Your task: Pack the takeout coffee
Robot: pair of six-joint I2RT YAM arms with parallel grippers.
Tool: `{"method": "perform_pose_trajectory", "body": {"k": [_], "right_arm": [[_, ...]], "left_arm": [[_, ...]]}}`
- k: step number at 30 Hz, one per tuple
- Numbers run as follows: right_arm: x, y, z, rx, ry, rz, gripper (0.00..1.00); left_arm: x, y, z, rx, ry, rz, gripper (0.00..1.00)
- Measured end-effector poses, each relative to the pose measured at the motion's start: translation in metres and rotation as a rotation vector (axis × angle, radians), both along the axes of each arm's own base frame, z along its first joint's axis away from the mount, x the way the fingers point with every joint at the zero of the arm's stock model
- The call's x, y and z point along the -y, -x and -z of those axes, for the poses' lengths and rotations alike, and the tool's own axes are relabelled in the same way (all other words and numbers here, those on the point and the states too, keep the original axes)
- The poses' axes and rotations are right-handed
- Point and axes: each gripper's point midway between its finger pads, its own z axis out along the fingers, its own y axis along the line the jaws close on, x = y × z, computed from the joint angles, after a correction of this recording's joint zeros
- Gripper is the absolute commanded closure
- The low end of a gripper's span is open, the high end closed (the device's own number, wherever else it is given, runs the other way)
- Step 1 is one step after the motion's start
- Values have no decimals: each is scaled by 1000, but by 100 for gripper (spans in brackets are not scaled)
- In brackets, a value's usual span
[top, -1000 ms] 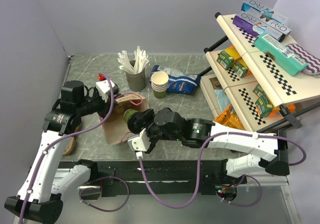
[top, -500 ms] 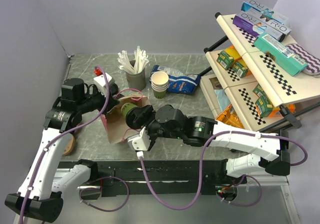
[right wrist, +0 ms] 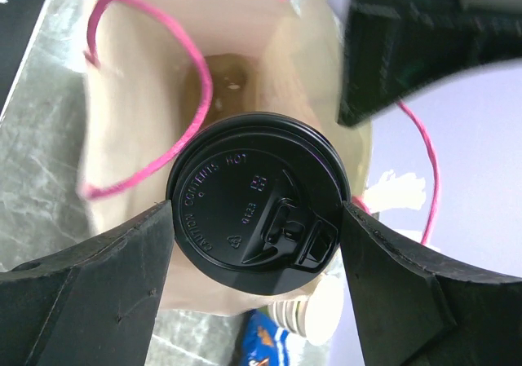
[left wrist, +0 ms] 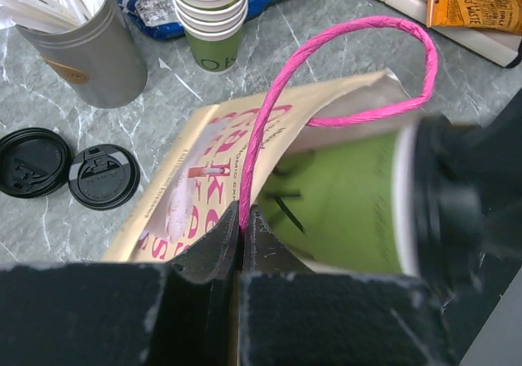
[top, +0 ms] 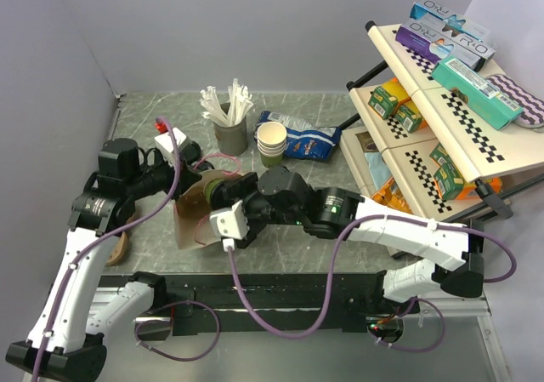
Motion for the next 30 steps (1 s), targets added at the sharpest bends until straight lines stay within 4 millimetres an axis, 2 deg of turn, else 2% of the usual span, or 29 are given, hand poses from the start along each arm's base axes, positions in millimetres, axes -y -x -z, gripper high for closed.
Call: {"method": "perform_pose_trajectory", "body": {"k": [6, 16, 24, 30], "right_arm": [[-2, -16, -1, -69, -14, 55, 100], [-8, -19, 32, -104, 78, 58, 100], [-17, 2, 34, -26, 114, -35, 100], [-19, 0, 36, 5, 133, -56, 100]], "left_arm": [[0, 8, -2, 17, 7, 12, 99], [2, 11, -1, -5, 33, 7, 99], [4, 9, 1, -43, 80, -25, 99], [5, 10, 3, -54, 104, -36, 99]]}}
